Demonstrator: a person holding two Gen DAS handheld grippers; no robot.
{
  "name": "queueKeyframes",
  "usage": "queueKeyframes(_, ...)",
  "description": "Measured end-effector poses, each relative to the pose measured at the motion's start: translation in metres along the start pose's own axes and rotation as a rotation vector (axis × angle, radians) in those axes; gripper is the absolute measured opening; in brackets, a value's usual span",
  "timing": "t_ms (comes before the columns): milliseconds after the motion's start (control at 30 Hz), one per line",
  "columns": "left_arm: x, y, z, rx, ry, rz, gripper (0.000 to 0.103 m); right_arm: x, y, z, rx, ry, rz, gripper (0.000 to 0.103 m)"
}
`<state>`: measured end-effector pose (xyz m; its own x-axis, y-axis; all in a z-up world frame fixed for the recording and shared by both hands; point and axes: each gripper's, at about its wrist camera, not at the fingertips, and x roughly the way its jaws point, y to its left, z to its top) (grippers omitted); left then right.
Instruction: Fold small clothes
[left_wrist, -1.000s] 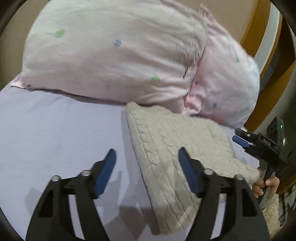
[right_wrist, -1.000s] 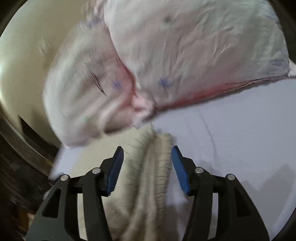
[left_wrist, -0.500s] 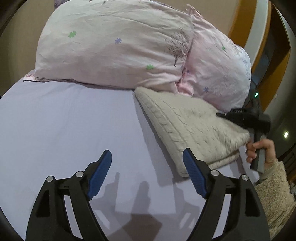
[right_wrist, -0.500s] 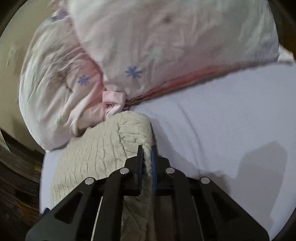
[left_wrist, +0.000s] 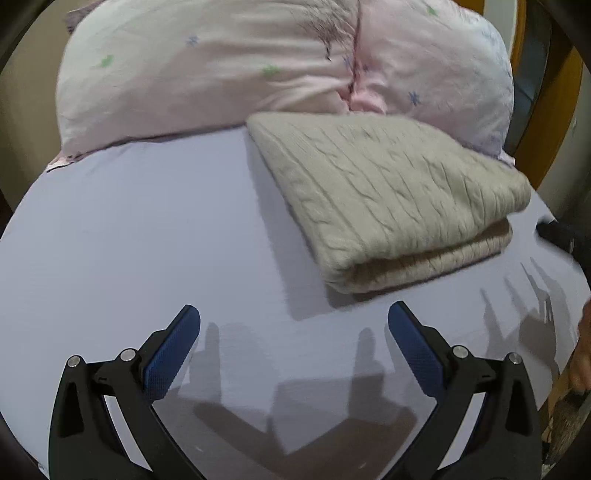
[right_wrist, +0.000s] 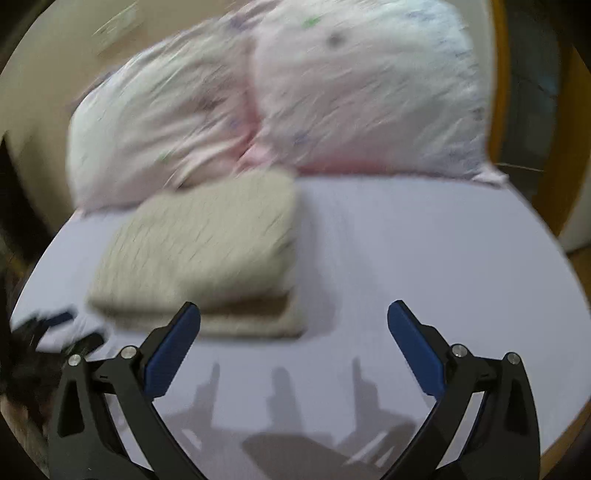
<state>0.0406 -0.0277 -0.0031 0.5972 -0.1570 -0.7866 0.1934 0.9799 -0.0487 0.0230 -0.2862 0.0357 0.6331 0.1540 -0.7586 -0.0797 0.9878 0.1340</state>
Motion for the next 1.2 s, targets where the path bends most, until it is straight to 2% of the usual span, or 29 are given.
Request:
queueKeyframes(100,0.011,-0.005,0.001,-0.003,0.041,0.000,0.102,0.023,0.018,-0.006,-0.039,0.065,-0.040,0.101)
queueKeyframes(267,0.017,-0.014,0.001,0.034,0.041,0.065,0.102,0.049,0.035,-0.009,-0.062,0.098,-0.079,0.101)
queueKeyframes(333,0.019,-0.014,0.002,0.034,0.038,0.067,0.102,0.053,0.039,-0.012,-0.080,0.113,-0.116,0.101)
queueKeyframes(1200,0.020,-0.013,0.002,0.030,0.027,0.074,0.102,0.051,0.037,-0.018,-0.059,0.121,-0.100,0.101)
